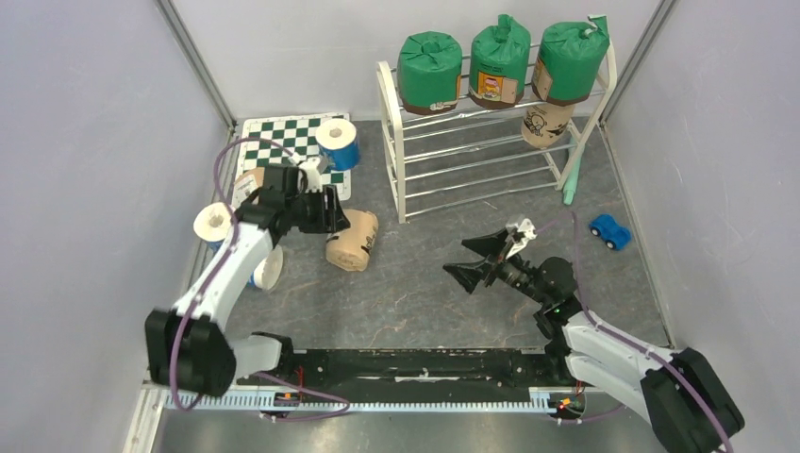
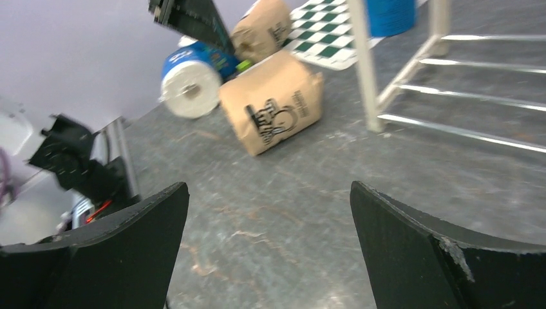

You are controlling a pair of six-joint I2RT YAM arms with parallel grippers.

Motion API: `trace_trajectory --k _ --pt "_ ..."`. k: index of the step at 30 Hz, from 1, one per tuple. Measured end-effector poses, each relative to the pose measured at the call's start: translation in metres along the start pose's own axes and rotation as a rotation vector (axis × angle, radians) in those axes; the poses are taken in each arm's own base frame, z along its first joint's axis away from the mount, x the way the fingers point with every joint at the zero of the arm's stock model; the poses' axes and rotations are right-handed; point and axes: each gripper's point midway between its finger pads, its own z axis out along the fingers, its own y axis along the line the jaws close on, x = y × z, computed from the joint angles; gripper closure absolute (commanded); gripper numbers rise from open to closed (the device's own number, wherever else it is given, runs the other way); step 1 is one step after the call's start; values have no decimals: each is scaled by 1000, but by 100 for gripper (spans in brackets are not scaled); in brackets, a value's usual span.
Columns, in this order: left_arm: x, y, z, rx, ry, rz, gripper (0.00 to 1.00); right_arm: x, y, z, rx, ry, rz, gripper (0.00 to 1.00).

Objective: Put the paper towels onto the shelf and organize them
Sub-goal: Move the paper towel to the center of the board.

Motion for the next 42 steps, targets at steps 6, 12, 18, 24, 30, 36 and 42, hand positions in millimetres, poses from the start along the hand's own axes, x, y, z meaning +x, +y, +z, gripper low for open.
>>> trace_trajectory --k 6,12,18,24,30,36,42 --pt "12 -12 -17 53 -124 -36 7 15 34 18 -105 62 42 2" --pt "22 2 -12 -29 -60 -67 0 15 43 27 -120 67 40 2" --pt "-44 7 -7 -109 -55 -64 0 18 37 27 -88 75 16 2" --pt "-40 21 36 -131 120 -101 0 22 32 26 -66 91 -3 2" --pt "-9 31 63 -140 308 -145 0 24 30 26 -63 98 -9 2" --pt "-3 16 67 -46 359 -161 0 31 28 26 -57 119 -1 2" --pt "11 2 69 51 401 -186 14 40 28 28 -60 144 14 2"
